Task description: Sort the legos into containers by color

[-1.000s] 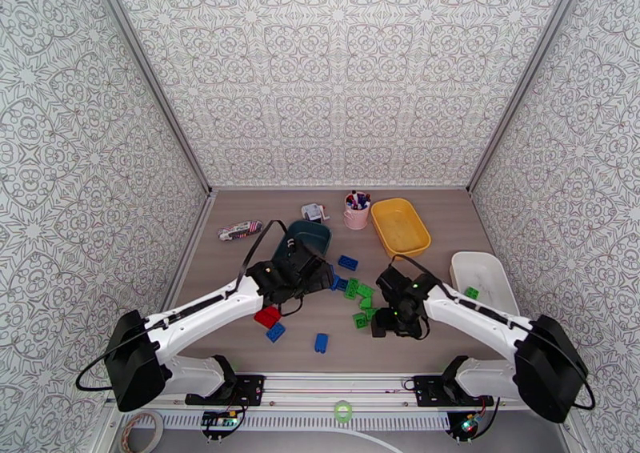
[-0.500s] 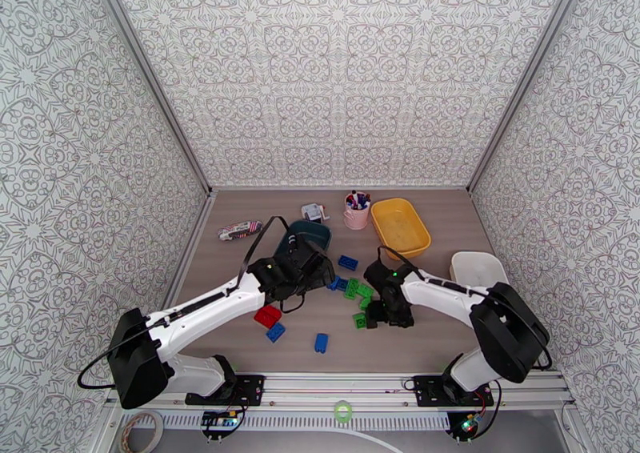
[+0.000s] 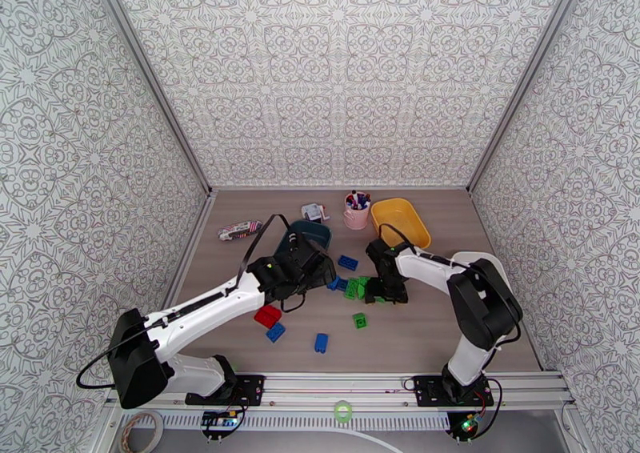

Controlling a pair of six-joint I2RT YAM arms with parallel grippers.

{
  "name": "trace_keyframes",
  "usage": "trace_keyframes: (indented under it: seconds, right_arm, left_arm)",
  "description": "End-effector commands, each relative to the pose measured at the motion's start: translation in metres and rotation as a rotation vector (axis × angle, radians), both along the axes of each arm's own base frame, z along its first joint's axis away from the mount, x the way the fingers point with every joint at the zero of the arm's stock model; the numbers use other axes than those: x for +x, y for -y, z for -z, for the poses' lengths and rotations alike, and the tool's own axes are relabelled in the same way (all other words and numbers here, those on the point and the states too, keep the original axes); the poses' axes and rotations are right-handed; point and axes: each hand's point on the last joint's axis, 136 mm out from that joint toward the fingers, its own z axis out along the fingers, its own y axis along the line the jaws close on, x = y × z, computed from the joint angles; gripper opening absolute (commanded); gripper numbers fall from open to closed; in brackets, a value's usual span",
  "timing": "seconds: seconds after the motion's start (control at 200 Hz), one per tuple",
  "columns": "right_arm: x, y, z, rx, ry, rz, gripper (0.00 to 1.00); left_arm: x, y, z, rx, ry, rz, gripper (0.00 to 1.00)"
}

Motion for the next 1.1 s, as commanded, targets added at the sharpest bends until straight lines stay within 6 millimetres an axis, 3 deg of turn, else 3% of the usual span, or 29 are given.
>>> trace_keyframes:
  seconds: [0.0,0.28,0.505,0.665,0.815,0.94,1.095]
  right_arm:
    - [0.015,-0.019,-0.009,0.082,0.034,-0.045,0.83]
    - [0.027,-0.01,0.003,-0.015,0.02,-0.068,0.78]
    - [0.041,-0.002,0.004,-0.098,0.041,-0.132,0.85]
    - [0.045,-0.003,0.007,-0.091,0.023,-0.129,0.81]
    - [0.04,-0.01,0.002,-0.045,0.014,-0.071,0.83]
    - [0.043,-0.002,-0.006,-0.082,0.037,0.039,0.87]
    - [0.047,0.004,-0.008,-0.124,0.053,0.167,0.84]
  left_arm:
    - [0.0,0.003,-0.005,0.006,0.005,-0.012,0.98]
    - [0.001,0.006,-0.006,0.005,0.004,-0.016,0.98]
    - [0.002,0.012,-0.003,0.019,-0.01,0.005,0.98]
    - [0.003,0.014,-0.002,0.024,-0.013,0.014,0.98]
    - [0.002,0.014,-0.002,0.027,-0.015,0.021,0.98]
    - [0.003,0.014,-0.001,0.029,-0.014,0.024,0.98]
    - [0.003,0.015,-0.002,0.027,-0.013,0.037,0.98]
